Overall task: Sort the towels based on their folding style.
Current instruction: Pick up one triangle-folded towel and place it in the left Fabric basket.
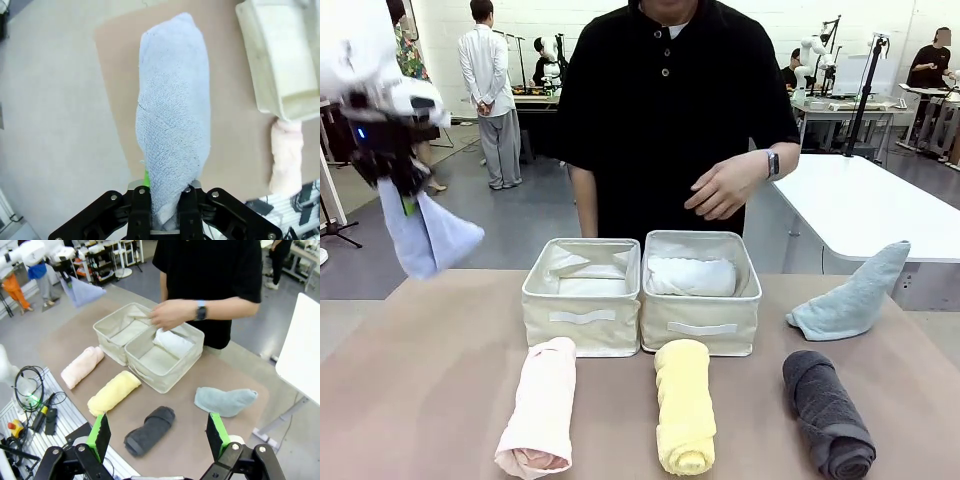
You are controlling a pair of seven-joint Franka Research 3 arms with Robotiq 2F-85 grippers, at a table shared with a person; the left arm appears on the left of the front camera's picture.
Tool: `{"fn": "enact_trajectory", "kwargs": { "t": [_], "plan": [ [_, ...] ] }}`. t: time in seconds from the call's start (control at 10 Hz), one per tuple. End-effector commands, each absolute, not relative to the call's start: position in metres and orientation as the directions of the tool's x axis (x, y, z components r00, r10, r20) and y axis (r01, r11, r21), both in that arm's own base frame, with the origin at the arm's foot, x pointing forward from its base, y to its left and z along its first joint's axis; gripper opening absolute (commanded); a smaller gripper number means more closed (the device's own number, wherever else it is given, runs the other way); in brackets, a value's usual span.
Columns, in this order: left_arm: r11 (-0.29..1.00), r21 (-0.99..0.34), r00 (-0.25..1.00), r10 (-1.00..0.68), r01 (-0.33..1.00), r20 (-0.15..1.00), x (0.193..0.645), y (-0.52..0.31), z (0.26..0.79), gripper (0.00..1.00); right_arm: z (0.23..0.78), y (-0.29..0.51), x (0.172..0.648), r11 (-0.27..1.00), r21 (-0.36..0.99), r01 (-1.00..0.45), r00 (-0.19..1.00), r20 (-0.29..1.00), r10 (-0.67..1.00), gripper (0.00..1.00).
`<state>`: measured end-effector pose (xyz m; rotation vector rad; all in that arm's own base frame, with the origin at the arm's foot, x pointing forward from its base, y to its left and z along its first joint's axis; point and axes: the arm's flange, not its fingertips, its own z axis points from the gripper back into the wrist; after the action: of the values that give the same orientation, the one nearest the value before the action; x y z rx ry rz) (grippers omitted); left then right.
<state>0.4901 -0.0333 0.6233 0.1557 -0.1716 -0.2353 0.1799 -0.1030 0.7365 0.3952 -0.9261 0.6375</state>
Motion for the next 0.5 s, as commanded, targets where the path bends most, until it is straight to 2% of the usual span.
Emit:
{"fn": "enact_trajectory", "kwargs": {
  "t": [0.0,0.2,0.3,0.4],
  "plan": [
    [0.951,0.203,0.959,-0.259,0.233,0.113,0.491,-0.032,0.676,0.00,0.735,-0.102,0.181,0.747,0.049,-0.662,0.440,0.833,0.335,1.00],
    [0.959,0.203,0.973,-0.218,0.197,0.082,0.476,-0.023,0.687,0.00,0.735,-0.102,0.181,0.747,0.049,-0.662,0.440,0.833,0.335,1.00],
    [0.958,0.186,0.961,-0.242,0.216,0.131,0.470,-0.033,0.686,0.00,0.735,-0.102,0.181,0.747,0.049,-0.662,0.440,0.833,0.335,1.00],
    [0.958,0.186,0.961,-0.242,0.216,0.131,0.470,-0.033,0.686,0.00,0.735,-0.102,0.181,0.747,0.049,-0.662,0.440,0.833,0.335,1.00]
  ]
}}
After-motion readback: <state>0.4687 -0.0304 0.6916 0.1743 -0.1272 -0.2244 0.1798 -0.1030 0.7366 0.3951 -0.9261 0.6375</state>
